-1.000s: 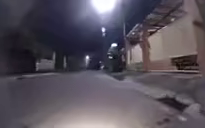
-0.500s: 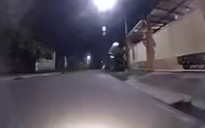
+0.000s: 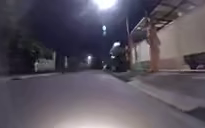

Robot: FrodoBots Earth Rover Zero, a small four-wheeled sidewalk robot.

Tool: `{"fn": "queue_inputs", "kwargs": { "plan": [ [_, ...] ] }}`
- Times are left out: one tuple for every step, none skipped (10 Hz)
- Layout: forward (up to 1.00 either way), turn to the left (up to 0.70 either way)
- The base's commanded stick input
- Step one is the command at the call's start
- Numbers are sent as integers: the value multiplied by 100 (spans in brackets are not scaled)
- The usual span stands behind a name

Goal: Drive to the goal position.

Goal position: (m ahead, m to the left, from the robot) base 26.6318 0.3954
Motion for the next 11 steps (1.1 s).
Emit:
{"fn": "queue_inputs", "kwargs": {
  "plan": [
    [70,0],
    [70,0],
    [70,0],
    [70,0],
    [70,0],
    [70,0],
    [70,-25],
    [70,-35],
    [70,-12],
    [70,0],
    [70,0]
  ]
}}
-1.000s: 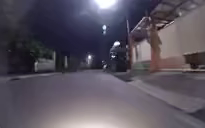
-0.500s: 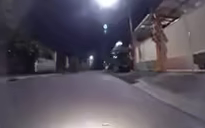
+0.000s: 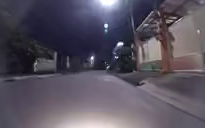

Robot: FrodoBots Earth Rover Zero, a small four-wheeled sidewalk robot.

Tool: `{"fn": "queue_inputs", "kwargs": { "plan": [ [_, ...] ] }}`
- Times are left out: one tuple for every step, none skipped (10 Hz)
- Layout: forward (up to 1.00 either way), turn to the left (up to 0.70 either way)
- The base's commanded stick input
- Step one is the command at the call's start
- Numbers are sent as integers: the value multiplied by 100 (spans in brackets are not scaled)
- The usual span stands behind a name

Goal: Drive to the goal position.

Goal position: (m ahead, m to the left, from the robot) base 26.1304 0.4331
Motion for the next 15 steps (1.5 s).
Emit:
{"fn": "queue_inputs", "kwargs": {
  "plan": [
    [70,0],
    [70,0],
    [70,0],
    [70,0],
    [70,0],
    [70,-6],
    [70,-13],
    [70,-35],
    [70,-35],
    [70,-35],
    [70,-15],
    [70,0],
    [70,0],
    [70,0],
    [70,0]
  ]
}}
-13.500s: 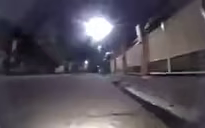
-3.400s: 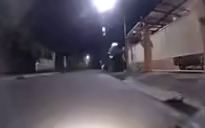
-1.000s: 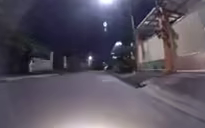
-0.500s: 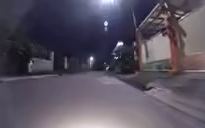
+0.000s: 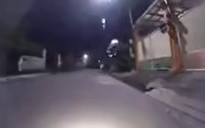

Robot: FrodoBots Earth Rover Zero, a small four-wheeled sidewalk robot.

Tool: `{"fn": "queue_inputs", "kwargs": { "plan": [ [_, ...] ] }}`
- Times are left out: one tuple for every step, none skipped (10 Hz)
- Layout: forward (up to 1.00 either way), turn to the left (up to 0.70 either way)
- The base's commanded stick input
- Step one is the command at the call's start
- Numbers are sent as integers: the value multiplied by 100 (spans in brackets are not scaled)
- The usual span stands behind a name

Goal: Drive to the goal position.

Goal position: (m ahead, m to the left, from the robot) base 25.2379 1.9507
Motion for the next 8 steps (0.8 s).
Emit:
{"fn": "queue_inputs", "kwargs": {
  "plan": [
    [70,-5],
    [70,-34],
    [70,-18],
    [70,-1],
    [70,0],
    [70,0],
    [70,0],
    [70,0]
  ]
}}
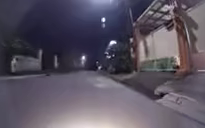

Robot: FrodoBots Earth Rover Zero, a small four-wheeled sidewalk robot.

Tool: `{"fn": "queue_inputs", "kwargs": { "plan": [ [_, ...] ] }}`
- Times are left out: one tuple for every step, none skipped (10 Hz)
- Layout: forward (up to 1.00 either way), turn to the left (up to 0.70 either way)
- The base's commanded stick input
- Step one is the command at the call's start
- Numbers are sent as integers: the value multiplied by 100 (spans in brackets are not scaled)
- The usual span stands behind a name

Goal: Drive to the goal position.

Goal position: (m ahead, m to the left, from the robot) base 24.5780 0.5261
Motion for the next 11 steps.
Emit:
{"fn": "queue_inputs", "kwargs": {
  "plan": [
    [70,0],
    [70,0],
    [70,0],
    [70,0],
    [70,0],
    [70,0],
    [70,0],
    [70,0],
    [70,0],
    [70,-16],
    [70,-30]
  ]
}}
